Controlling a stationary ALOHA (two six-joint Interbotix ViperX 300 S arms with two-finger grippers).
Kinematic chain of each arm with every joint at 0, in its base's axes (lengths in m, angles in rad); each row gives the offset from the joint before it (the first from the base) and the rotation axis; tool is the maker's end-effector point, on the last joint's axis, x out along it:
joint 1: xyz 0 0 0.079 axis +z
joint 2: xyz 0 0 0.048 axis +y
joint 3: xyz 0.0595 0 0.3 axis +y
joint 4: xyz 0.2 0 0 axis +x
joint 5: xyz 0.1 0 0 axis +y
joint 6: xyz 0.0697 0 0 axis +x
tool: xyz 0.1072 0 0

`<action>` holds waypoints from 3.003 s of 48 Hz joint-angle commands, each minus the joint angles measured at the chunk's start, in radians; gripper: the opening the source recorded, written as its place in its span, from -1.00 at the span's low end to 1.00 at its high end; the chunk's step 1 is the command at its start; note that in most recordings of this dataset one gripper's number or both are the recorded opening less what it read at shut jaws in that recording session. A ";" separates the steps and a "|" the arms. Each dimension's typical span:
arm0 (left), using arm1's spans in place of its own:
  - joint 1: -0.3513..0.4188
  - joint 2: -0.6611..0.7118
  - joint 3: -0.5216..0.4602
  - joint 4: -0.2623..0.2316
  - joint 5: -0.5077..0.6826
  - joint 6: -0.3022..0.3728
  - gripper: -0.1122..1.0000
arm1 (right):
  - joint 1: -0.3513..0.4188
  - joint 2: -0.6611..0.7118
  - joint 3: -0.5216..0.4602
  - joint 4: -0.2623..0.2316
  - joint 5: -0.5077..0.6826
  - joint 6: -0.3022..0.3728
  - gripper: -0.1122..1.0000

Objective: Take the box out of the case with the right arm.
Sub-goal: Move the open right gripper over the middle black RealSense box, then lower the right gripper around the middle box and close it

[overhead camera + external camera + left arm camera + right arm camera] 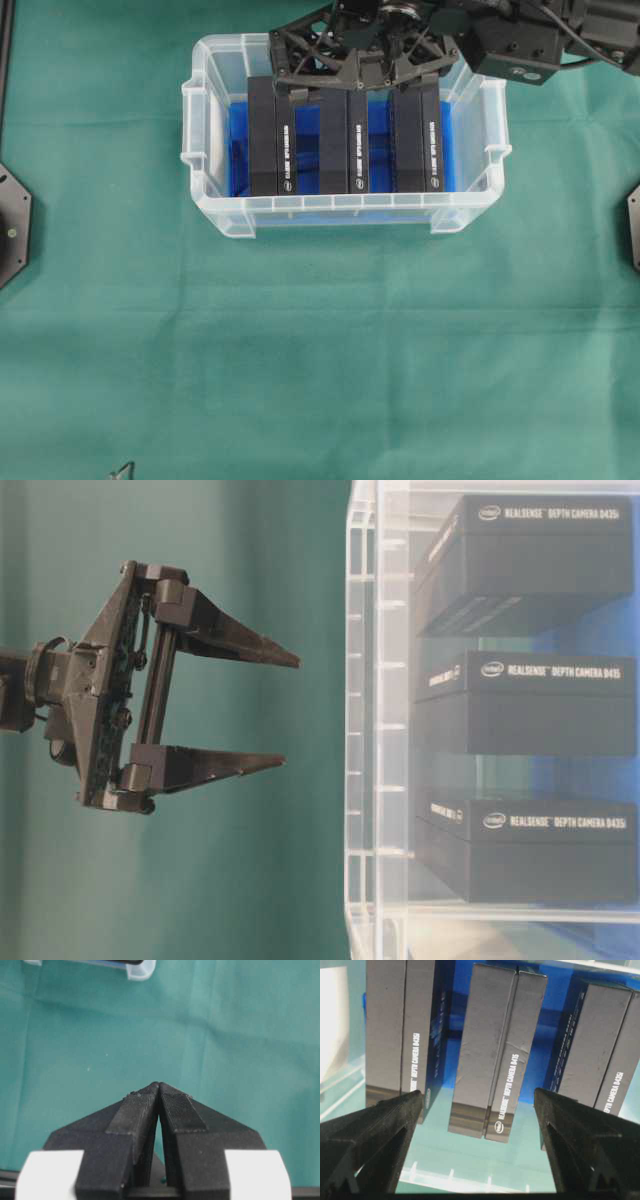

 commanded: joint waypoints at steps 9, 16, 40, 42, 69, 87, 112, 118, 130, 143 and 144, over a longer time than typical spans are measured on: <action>-0.005 0.009 -0.025 0.003 -0.005 0.002 -0.80 | 0.003 -0.018 -0.023 0.002 0.000 -0.002 0.82; -0.005 0.011 -0.025 0.003 -0.005 0.002 -0.80 | 0.003 -0.018 -0.023 0.002 0.000 -0.002 0.82; -0.005 0.011 -0.025 0.003 -0.005 0.000 -0.80 | 0.003 -0.018 -0.023 0.002 0.000 -0.002 0.82; -0.005 0.009 -0.025 0.003 -0.005 0.002 -0.80 | 0.003 -0.018 -0.023 0.002 0.000 -0.002 0.82; -0.005 0.009 -0.025 0.003 -0.005 0.000 -0.80 | 0.003 -0.018 -0.023 0.003 0.000 0.000 0.82; -0.005 0.011 -0.023 0.003 -0.005 0.000 -0.80 | 0.003 0.009 -0.011 0.003 0.000 0.002 0.82; -0.005 0.011 -0.018 0.003 -0.003 0.000 -0.80 | 0.003 0.051 0.097 0.038 -0.117 0.005 0.82; -0.005 0.011 -0.018 0.003 -0.005 0.000 -0.80 | 0.003 0.071 0.126 0.051 -0.150 0.003 0.82; -0.005 0.011 -0.017 0.003 -0.005 0.000 -0.80 | 0.003 0.098 0.189 0.067 -0.215 0.005 0.82; -0.005 0.011 -0.014 0.003 -0.005 0.000 -0.80 | 0.003 0.107 0.225 0.092 -0.270 0.005 0.82; -0.005 0.011 -0.014 0.003 -0.005 0.000 -0.80 | 0.005 0.109 0.225 0.092 -0.270 0.005 0.82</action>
